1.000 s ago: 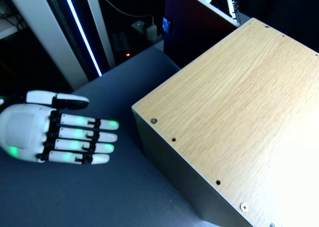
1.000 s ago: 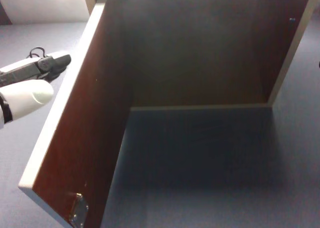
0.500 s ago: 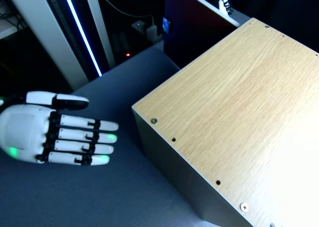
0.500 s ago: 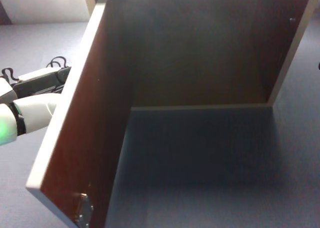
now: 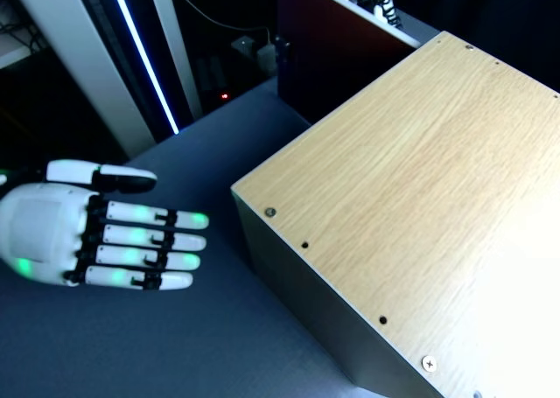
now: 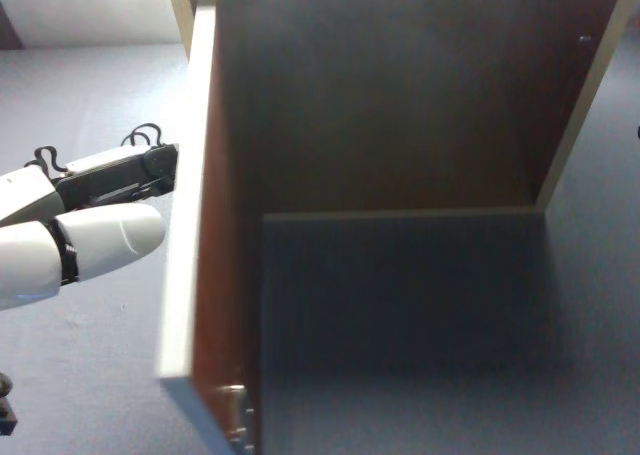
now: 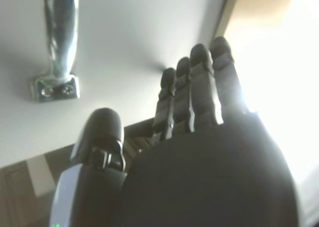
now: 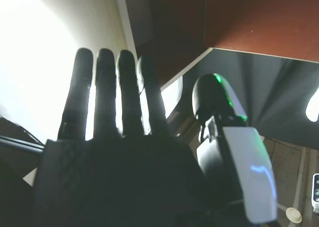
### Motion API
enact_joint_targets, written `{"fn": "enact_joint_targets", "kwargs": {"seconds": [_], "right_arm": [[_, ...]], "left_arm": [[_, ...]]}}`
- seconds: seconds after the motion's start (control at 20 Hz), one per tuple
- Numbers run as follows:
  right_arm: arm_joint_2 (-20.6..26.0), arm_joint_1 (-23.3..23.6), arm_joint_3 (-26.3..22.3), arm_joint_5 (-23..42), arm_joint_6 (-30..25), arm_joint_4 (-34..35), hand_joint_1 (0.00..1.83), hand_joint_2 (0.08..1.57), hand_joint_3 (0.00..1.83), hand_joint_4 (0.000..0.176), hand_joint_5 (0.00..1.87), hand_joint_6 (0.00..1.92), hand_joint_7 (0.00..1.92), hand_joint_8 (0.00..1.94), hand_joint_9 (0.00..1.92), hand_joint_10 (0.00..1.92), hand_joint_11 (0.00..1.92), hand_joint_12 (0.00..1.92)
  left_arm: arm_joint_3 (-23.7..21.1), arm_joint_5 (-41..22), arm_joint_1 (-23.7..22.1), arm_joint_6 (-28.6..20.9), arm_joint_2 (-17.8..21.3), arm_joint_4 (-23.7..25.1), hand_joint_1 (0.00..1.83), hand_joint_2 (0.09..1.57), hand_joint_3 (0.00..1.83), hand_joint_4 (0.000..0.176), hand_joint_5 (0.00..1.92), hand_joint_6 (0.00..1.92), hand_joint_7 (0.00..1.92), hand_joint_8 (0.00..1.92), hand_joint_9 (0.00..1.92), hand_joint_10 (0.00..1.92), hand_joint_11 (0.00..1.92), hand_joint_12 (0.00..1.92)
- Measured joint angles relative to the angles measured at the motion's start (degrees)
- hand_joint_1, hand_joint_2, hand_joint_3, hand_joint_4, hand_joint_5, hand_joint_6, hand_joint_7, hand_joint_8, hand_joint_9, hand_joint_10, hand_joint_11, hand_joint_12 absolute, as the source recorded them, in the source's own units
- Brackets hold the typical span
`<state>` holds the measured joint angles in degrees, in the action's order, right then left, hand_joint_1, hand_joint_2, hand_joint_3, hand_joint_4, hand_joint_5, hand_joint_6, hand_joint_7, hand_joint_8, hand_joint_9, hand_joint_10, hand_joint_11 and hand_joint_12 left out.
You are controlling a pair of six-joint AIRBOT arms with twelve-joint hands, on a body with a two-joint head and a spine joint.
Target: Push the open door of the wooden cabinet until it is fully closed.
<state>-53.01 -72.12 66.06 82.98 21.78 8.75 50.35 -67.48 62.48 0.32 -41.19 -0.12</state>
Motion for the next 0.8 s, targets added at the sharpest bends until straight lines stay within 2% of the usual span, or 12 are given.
{"fn": "enact_joint_targets", "kwargs": {"seconds": [0.2,0.25,0.45,0.5,0.6,0.8], "right_arm": [[0.0,0.0,0.0,0.0,0.0,0.0,0.20,1.42,0.00,0.000,0.28,0.00,0.29,0.00,0.26,0.00,0.05,0.47],[0.0,0.0,0.0,0.1,0.0,0.0,0.24,1.43,0.00,0.000,0.28,0.00,0.29,0.00,0.26,0.00,0.05,0.47],[0.0,0.0,0.0,0.0,0.0,0.1,0.18,1.41,0.00,0.000,0.27,0.00,0.28,0.00,0.25,0.00,0.05,0.47],[0.0,0.0,0.0,0.0,0.0,0.1,0.24,1.43,0.00,0.000,0.28,0.00,0.28,0.00,0.25,0.00,0.05,0.47],[0.0,0.0,0.0,0.0,0.0,0.1,0.23,1.43,0.00,0.000,0.28,0.00,0.28,0.00,0.25,0.00,0.05,0.47],[-0.1,0.0,0.0,-0.2,0.0,0.1,0.21,1.43,0.00,0.000,0.27,0.00,0.28,0.00,0.25,0.00,0.05,0.47]], "left_arm": [[0.5,0.2,-1.4,0.0,-0.8,2.4,0.00,1.49,0.01,0.000,0.17,0.01,0.17,0.01,0.16,0.00,0.13,0.01],[0.7,0.7,-1.7,0.0,-1.5,2.3,0.00,1.49,0.01,0.000,0.18,0.01,0.17,0.01,0.16,0.00,0.13,0.00],[1.4,2.3,-2.7,0.0,-2.3,3.5,0.00,1.49,0.00,0.000,0.15,0.00,0.16,0.00,0.15,0.01,0.09,0.00],[1.8,2.4,-3.0,0.0,-2.8,3.8,0.00,1.49,0.00,0.000,0.14,0.00,0.16,0.00,0.14,0.00,0.09,0.00],[2.4,3.3,-4.0,0.0,-3.7,4.2,0.00,1.49,0.00,0.000,0.15,0.00,0.16,0.00,0.15,0.01,0.09,0.01],[4.2,7.3,-8.0,0.0,-5.9,7.5,0.00,1.48,0.00,0.000,0.16,0.00,0.18,0.01,0.16,0.01,0.10,0.01]]}}
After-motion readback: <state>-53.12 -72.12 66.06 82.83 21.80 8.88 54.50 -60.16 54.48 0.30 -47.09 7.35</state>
